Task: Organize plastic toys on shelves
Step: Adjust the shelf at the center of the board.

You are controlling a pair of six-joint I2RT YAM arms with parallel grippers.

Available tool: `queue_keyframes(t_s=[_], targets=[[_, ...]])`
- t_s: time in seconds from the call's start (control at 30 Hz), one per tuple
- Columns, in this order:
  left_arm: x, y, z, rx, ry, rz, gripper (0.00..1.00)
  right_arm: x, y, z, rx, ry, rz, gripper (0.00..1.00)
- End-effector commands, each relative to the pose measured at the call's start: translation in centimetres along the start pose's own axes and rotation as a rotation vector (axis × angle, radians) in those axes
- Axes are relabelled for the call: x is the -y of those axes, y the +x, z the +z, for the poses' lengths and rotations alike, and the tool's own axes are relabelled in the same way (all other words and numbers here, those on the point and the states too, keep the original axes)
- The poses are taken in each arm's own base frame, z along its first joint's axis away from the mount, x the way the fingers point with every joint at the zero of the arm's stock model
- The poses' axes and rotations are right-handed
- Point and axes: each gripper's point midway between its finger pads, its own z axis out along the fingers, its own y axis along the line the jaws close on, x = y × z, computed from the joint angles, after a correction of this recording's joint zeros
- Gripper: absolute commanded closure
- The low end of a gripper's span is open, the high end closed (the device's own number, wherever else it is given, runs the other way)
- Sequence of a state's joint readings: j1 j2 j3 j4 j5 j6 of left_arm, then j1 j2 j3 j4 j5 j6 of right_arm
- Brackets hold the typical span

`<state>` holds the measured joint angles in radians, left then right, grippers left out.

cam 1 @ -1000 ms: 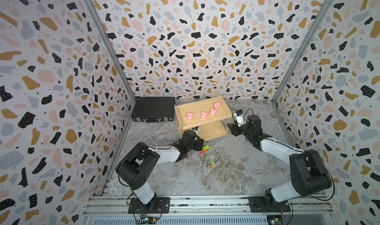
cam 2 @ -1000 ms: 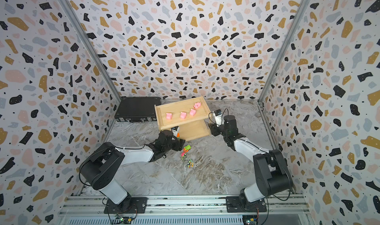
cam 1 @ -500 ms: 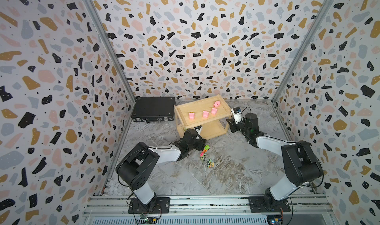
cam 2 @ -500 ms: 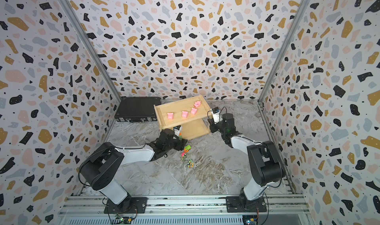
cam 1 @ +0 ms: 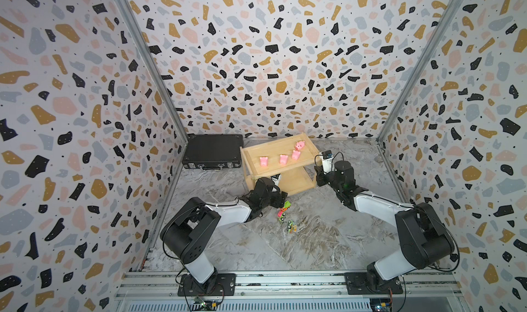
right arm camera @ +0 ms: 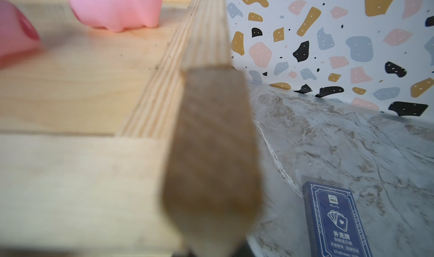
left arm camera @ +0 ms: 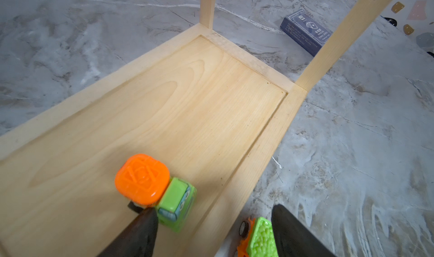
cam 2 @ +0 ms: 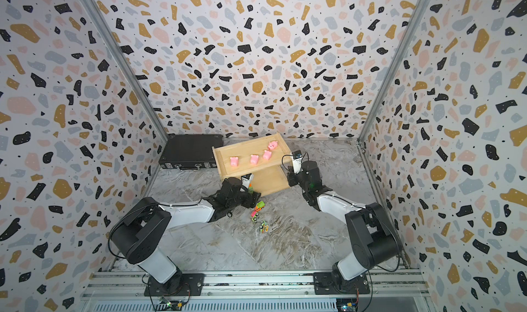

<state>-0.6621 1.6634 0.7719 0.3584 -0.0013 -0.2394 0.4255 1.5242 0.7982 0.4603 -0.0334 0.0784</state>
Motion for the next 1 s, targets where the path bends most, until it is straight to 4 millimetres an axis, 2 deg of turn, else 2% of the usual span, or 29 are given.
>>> queue_keyframes(t_s=[0.0, 0.17, 0.27, 0.33, 0.57, 0.8, 0.97], targets=[[0.7, -4.0, 0.0, 0.112, 0.016, -0.011, 0.21, -0.3, 0.1, -1.1, -0.024, 0.046, -0.018, 1.00], [0.8, -4.4, 0.1, 0.119, -0.001, -0.020, 0.29, -0.3, 0.9, -1.1, -0.073, 0.092, 0.000, 1.00], [1.1, -4.2, 0.1, 0.112, 0.010, -0.023, 0.43, -0.2, 1.2, -1.0, -0.090, 0.121, 0.032, 1.00], [1.2, -4.0, 0.0, 0.109, 0.008, -0.025, 0.46, -0.2, 1.4, -0.9, -0.101, 0.141, 0.042, 1.00], [0.9, -3.5, -1.0, 0.117, -0.036, -0.033, 0.46, 0.7, 2.2, -0.9, -0.143, 0.220, 0.088, 1.00], [0.8, -2.6, -2.0, 0.128, -0.063, -0.027, 0.30, 1.1, 2.2, -1.2, -0.161, 0.257, 0.153, 1.00], [1.7, -1.7, -1.5, 0.066, -0.020, -0.003, 0.29, 0.9, 2.3, -1.2, -0.172, 0.250, 0.165, 1.00]])
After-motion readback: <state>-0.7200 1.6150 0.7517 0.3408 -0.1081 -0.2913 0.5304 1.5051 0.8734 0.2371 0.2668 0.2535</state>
